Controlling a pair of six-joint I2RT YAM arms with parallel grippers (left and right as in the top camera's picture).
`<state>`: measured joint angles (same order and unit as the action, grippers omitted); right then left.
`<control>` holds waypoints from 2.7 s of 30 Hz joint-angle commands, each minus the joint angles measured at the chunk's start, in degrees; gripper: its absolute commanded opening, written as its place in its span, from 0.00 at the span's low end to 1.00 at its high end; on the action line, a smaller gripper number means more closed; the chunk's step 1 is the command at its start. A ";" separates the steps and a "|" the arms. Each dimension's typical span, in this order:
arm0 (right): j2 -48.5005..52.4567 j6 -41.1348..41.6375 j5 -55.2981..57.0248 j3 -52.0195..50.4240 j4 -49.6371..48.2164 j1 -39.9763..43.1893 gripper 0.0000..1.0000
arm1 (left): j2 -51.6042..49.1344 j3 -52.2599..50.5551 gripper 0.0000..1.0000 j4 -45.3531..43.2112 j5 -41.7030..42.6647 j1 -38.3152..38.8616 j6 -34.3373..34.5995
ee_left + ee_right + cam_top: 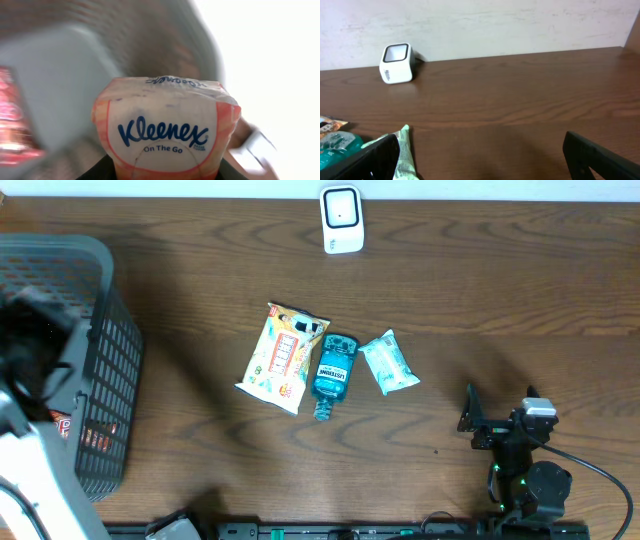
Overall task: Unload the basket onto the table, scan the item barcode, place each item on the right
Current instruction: 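Carry the Kleenex pack out and lower it below the green packet, then release the Kleenex pack and return the left gripper to the basket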
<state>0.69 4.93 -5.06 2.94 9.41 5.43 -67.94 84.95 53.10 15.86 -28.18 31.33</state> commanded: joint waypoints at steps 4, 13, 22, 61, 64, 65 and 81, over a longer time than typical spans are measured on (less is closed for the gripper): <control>-0.26 -0.74 0.46 -0.17 0.09 -0.28 0.99 | 1.14 0.39 0.39 -1.53 -0.35 26.01 5.75; -0.26 -0.74 0.46 -0.17 0.09 -0.28 0.99 | -14.03 0.24 0.39 -4.39 -15.32 61.83 22.38; -0.26 -0.74 0.46 -0.17 0.09 -0.28 0.99 | -35.04 0.24 0.39 -8.11 -14.51 74.18 38.97; -0.26 -0.74 0.44 -0.17 0.09 -0.28 0.99 | -23.30 4.90 0.98 -10.56 -29.68 72.52 13.86; -0.26 -0.74 0.46 -0.17 0.09 -0.28 0.99 | -15.58 5.33 0.98 -10.51 -36.57 66.97 4.26; -0.26 -0.74 0.46 -0.17 0.09 -0.28 0.99 | -13.35 5.33 0.98 -10.27 -39.08 64.43 2.27; -0.26 -0.74 0.46 -0.17 0.09 -0.28 0.99 | -5.53 3.32 0.98 8.50 -27.02 -3.30 4.50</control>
<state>0.69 4.93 -4.89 2.94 9.41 5.43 -71.59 90.02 59.79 -18.24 -22.31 36.12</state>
